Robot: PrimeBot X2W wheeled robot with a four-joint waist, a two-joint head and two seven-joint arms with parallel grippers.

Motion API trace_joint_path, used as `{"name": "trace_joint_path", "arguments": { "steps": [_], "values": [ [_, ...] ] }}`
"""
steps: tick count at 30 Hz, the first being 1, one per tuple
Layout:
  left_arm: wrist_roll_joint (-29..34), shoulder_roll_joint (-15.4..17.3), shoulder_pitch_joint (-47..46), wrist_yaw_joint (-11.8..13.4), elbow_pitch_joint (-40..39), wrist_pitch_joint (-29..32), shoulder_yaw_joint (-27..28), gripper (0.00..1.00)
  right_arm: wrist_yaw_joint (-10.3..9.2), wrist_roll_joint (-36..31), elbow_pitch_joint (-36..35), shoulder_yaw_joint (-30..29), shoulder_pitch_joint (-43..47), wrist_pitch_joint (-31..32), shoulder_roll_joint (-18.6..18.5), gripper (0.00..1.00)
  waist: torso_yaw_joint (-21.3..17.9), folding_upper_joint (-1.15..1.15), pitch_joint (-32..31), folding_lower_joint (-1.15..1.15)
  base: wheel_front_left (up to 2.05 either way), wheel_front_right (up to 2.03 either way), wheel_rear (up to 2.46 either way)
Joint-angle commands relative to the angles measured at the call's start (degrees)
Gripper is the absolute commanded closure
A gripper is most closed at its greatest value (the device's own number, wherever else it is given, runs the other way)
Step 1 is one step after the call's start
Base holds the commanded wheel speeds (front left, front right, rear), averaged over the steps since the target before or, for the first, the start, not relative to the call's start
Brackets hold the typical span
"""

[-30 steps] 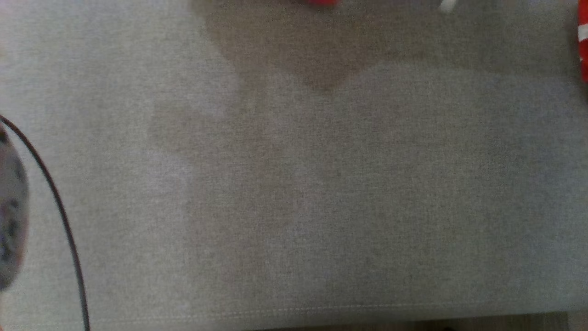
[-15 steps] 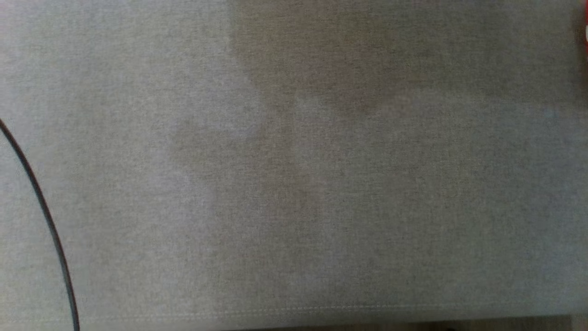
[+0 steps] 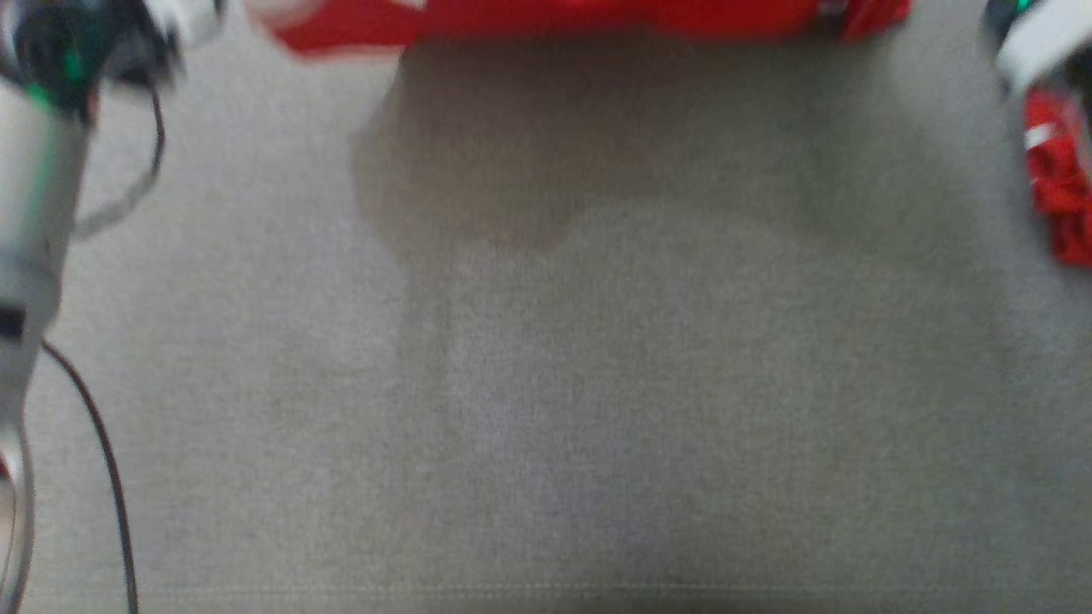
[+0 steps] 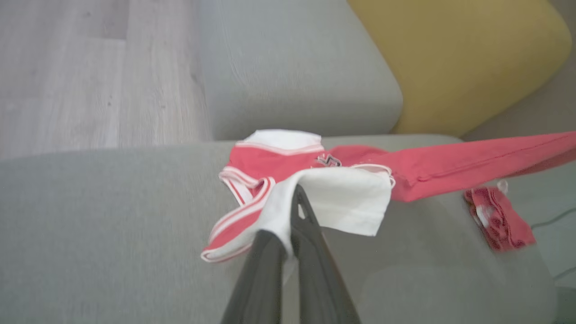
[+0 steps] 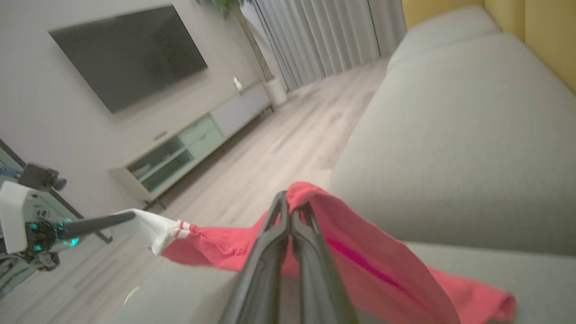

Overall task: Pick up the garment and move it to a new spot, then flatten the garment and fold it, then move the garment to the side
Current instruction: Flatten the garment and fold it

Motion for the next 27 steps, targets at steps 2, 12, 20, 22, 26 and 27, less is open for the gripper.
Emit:
{"name": "trace_joint_path", "arguments": {
  "steps": [2,12,20,22,26,27],
  "values": [
    [-2.7,5.1,1.3,-0.3,-4.2,4.9,0.1,1.00,0.41,2.1,-3.1,2.1,4.2,2.7,-3.2,1.00,0.4,0.00,-7.2,0.00,0.00,0.00,0.00],
    [-16.2,14.7,23.2,2.9,-22.6,23.5,-2.8,1.00,0.41,6.5,-9.2,13.4,18.3,17.4,-13.5,1.00,-0.4,0.00,-15.7,0.00,0.00,0.00,0.00],
    [-21.6,24.8,38.6,11.4,-40.8,27.9,-2.8,1.00,0.41,11.4,-16.0,18.8,27.4,26.4,-20.6,1.00,-1.5,0.00,-16.1,0.00,0.00,0.00,0.00],
    [-23.3,26.5,41.7,13.1,-44.1,28.5,-2.6,1.00,0.41,12.2,-18.0,19.7,28.9,28.4,-22.9,1.00,-1.7,0.00,-15.9,0.00,0.00,0.00,0.00],
    [-26.4,29.8,46.0,15.9,-49.6,30.5,-2.3,1.00,0.41,13.3,-21.2,20.3,29.9,30.2,-26.0,1.00,-2.3,0.00,-15.2,0.00,0.00,0.00,0.00],
    [-27.0,30.5,46.7,16.5,-50.6,30.9,-2.2,1.00,0.41,13.4,-21.6,20.3,29.9,30.2,-26.4,1.00,-2.5,0.00,-15.0,0.00,0.00,0.00,0.00]
  ]
}}
